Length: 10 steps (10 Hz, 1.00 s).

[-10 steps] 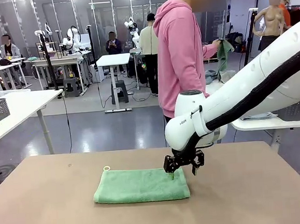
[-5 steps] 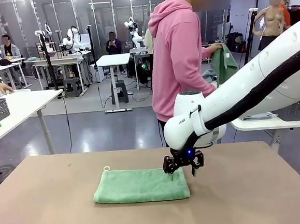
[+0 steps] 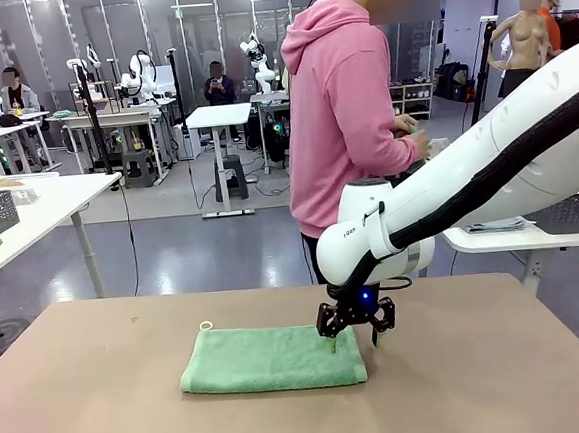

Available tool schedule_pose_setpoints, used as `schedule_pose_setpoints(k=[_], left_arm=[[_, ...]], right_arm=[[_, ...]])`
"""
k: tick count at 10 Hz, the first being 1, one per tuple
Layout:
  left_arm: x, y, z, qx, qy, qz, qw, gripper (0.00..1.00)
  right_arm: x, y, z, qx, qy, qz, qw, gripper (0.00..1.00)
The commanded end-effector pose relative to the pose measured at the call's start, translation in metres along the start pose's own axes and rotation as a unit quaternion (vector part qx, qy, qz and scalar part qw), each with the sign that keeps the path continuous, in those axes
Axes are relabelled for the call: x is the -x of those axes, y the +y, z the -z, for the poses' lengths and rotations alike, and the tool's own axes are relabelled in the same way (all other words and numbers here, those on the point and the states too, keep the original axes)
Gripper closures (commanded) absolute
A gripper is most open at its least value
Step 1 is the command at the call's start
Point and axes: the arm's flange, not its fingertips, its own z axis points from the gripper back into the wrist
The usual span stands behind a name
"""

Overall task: Fold the towels and place them in the basket.
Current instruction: When a person lays out a Towel with hook on the table, fold it in half twice.

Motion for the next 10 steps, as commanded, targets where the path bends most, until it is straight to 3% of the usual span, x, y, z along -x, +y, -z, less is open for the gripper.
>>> schedule_pose_setpoints(k=[1, 3, 4, 5, 7, 10], left_arm=[[-0.002, 0.004, -0.001, -0.003, 0.0, 0.003, 1.0, 0.0], [-0.002, 0.004, -0.001, -0.003, 0.0, 0.003, 1.0, 0.0], [-0.002, 0.004, -0.001, -0.003, 0.0, 0.003, 1.0, 0.0], [-0.002, 0.004, -0.001, -0.003, 0.0, 0.003, 1.0, 0.0], [-0.002, 0.004, -0.001, -0.003, 0.0, 0.003, 1.0, 0.0], [-0.002, 0.004, -0.001, -0.003, 0.0, 0.003, 1.0, 0.0]], right_arm=[[-0.008, 0.006, 0.004, -0.004, 0.003, 0.023, 1.0, 0.09], [-0.008, 0.004, 0.008, -0.008, 0.005, 0.024, 1.0, 0.09], [-0.009, 0.003, 0.01, -0.009, 0.01, 0.025, 1.0, 0.25], [-0.009, 0.002, 0.013, -0.009, 0.011, 0.024, 1.0, 0.62], [-0.011, 0.002, 0.013, -0.01, 0.014, 0.026, 1.0, 1.0], [-0.015, 0.004, 0.016, -0.008, 0.022, 0.025, 0.999, 1.0]])
